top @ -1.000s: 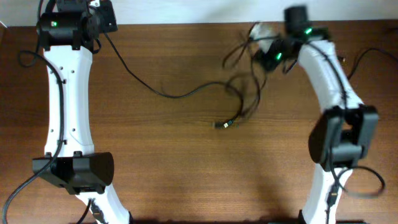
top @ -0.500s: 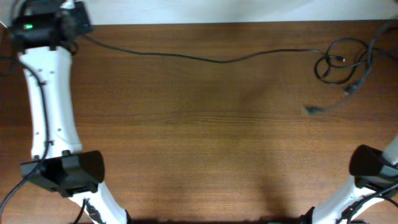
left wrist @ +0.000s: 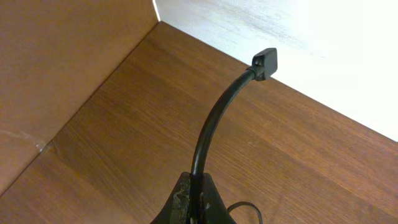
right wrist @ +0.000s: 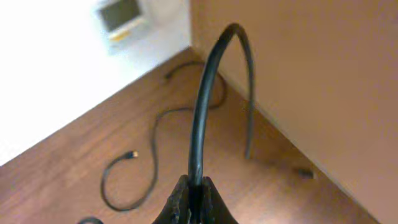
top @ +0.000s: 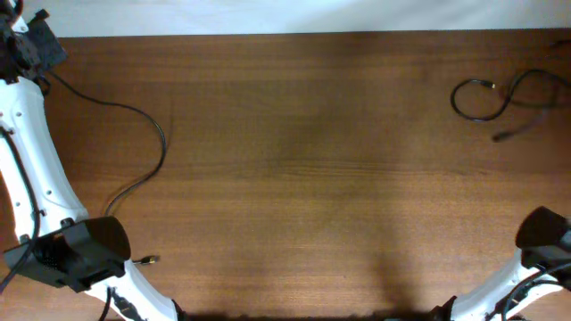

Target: Untangle cables

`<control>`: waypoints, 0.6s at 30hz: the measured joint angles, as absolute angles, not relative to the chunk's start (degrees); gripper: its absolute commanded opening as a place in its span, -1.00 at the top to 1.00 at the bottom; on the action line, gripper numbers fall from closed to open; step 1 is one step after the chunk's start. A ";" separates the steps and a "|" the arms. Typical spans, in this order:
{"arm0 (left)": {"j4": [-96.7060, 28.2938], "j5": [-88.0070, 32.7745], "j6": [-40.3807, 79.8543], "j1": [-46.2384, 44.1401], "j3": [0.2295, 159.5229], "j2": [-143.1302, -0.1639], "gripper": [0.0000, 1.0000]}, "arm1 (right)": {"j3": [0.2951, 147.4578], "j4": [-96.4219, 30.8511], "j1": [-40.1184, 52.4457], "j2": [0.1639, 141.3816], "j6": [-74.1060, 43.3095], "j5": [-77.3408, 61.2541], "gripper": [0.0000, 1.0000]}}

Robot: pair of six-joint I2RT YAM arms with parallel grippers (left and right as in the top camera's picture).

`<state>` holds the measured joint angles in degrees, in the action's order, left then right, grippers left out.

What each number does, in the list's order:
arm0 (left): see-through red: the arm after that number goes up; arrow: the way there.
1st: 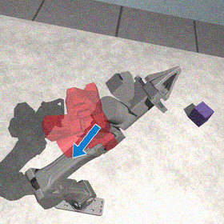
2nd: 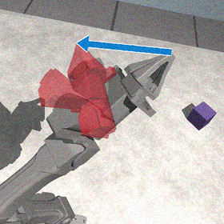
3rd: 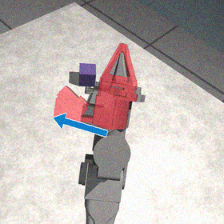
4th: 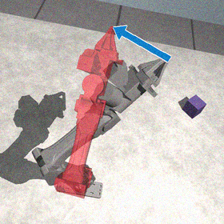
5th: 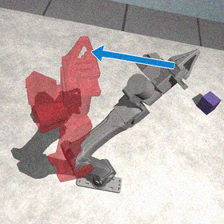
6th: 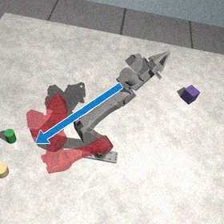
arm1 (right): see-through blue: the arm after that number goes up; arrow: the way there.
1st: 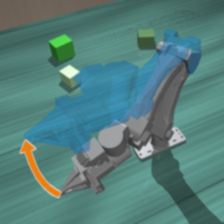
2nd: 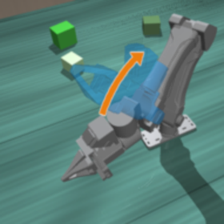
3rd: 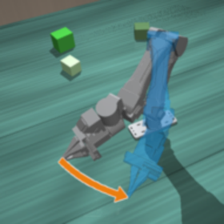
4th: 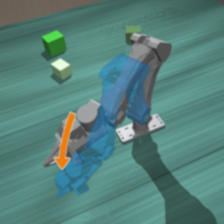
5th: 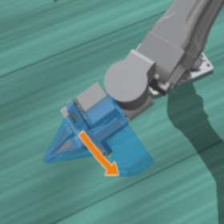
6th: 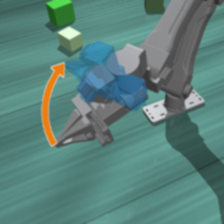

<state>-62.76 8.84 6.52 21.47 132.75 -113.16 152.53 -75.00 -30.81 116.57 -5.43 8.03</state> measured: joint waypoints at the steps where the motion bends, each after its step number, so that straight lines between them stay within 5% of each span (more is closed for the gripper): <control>1: -62.74 8.75 6.52 21.06 132.75 -113.14 1.00 | 152.53 -74.39 -29.91 116.60 -5.15 8.10 0.93; 8: -63.94 6.24 6.52 20.75 132.75 -113.16 1.00 | 152.51 -77.91 -40.27 120.31 -4.95 6.42 0.92; 18: -64.05 5.89 6.52 16.21 132.75 -113.16 1.00 | 147.26 -75.00 -39.88 129.23 -1.50 4.40 0.92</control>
<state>-64.05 5.89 6.52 16.21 132.75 -113.16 147.26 -75.00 -39.88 129.23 -1.50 4.40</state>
